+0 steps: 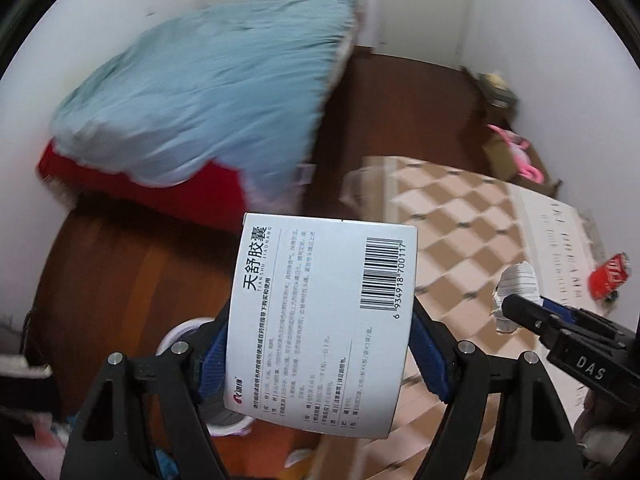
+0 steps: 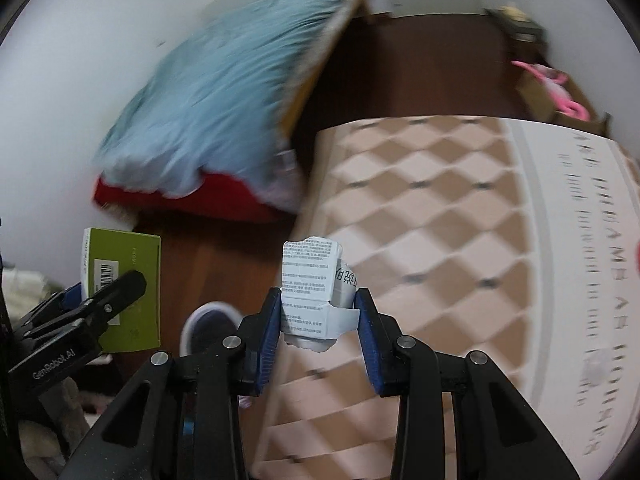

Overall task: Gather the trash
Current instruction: 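Grasp the white barcode box with the left tool while the right tool grasps the green box, then carry both boxes over the bin and release them inside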

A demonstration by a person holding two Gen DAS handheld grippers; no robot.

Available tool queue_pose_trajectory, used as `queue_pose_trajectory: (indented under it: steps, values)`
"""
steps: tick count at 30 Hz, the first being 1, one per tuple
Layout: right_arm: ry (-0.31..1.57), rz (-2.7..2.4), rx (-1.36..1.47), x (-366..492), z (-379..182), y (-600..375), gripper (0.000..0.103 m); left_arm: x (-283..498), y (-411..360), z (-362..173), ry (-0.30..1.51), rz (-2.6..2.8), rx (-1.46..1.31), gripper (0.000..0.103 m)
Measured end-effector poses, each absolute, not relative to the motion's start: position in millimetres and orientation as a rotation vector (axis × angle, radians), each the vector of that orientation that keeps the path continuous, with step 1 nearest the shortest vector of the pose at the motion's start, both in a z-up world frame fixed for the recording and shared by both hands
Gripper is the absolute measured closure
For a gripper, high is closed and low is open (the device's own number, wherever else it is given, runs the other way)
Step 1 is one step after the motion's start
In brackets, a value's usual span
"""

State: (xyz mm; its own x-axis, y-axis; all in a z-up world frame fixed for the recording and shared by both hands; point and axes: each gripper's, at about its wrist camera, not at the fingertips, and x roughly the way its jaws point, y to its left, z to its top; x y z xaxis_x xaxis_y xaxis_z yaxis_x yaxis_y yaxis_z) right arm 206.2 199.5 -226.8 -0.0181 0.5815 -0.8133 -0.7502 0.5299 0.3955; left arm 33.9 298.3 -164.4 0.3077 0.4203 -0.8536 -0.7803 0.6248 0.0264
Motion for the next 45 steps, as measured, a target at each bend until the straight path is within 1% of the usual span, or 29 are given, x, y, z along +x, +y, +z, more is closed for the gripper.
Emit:
queue_pose_trajectory:
  steps: [5, 8, 12, 16, 21, 24, 26, 28, 29, 30, 31, 32, 34, 39, 45]
  values:
    - [1.227, 1.192, -0.253, 121.5, -244.0, 250.3, 0.065, -52.1, 319.2, -176.5, 0.977, 0.923, -0.499, 0.027]
    - [1.265, 1.235, -0.322, 75.5, -267.7, 277.9, 0.065, -103.5, 340.4, -203.2, 1.016, 0.986, -0.567, 0.027]
    - [1.325, 1.253, -0.448, 16.7, -317.4, 314.8, 0.065, -147.5, 371.5, -250.4, 1.082, 1.021, -0.665, 0.027]
    - [1.374, 1.229, -0.553, -20.8, -366.0, 347.7, 0.065, -173.5, 400.2, -301.5, 1.132, 1.013, -0.759, 0.027]
    - [1.402, 1.200, -0.657, -48.2, -410.4, 375.6, 0.065, -187.5, 426.5, -356.8, 1.196, 0.998, -0.845, 0.027]
    - [1.405, 1.187, -0.710, -58.6, -429.6, 388.1, 0.065, -191.4, 437.5, -376.1, 1.216, 0.961, -0.910, 0.027]
    - [1.415, 1.184, -0.735, -61.3, -441.6, 397.1, 0.063, -194.9, 441.4, -382.5, 1.212, 0.938, -0.960, 0.026]
    - [1.430, 1.178, -0.758, -61.2, -451.2, 402.5, 0.059, -201.5, 445.4, -385.8, 1.195, 0.935, -0.996, 0.025]
    - [1.438, 1.180, -0.765, -61.9, -455.6, 405.7, 0.056, -203.8, 446.4, -386.3, 1.192, 0.944, -0.995, 0.021]
    - [1.444, 1.179, -0.777, -62.9, -459.5, 407.6, 0.044, -205.5, 447.4, -385.5, 1.189, 0.951, -0.993, 0.017]
    - [1.442, 1.177, -0.785, -63.0, -461.4, 408.4, 0.026, -210.8, 448.5, -384.7, 1.182, 0.957, -1.000, 0.004]
    - [1.441, 1.181, -0.789, -62.7, -462.4, 409.8, 0.011, -214.5, 448.2, -383.5, 1.173, 0.969, -1.003, 0.000]
    - [1.432, 1.180, -0.806, -63.7, -462.5, 409.6, 0.003, -222.0, 448.8, -378.6, 1.172, 0.998, -0.983, 0.000]
    - [1.410, 1.184, -0.823, -64.3, -453.4, 405.4, 0.002, -232.0, 439.4, -367.7, 1.175, 1.048, -0.936, 0.000]
    - [1.367, 1.199, -0.815, -66.3, -425.5, 392.6, 0.002, -239.1, 421.9, -344.4, 1.144, 1.093, -0.895, 0.000]
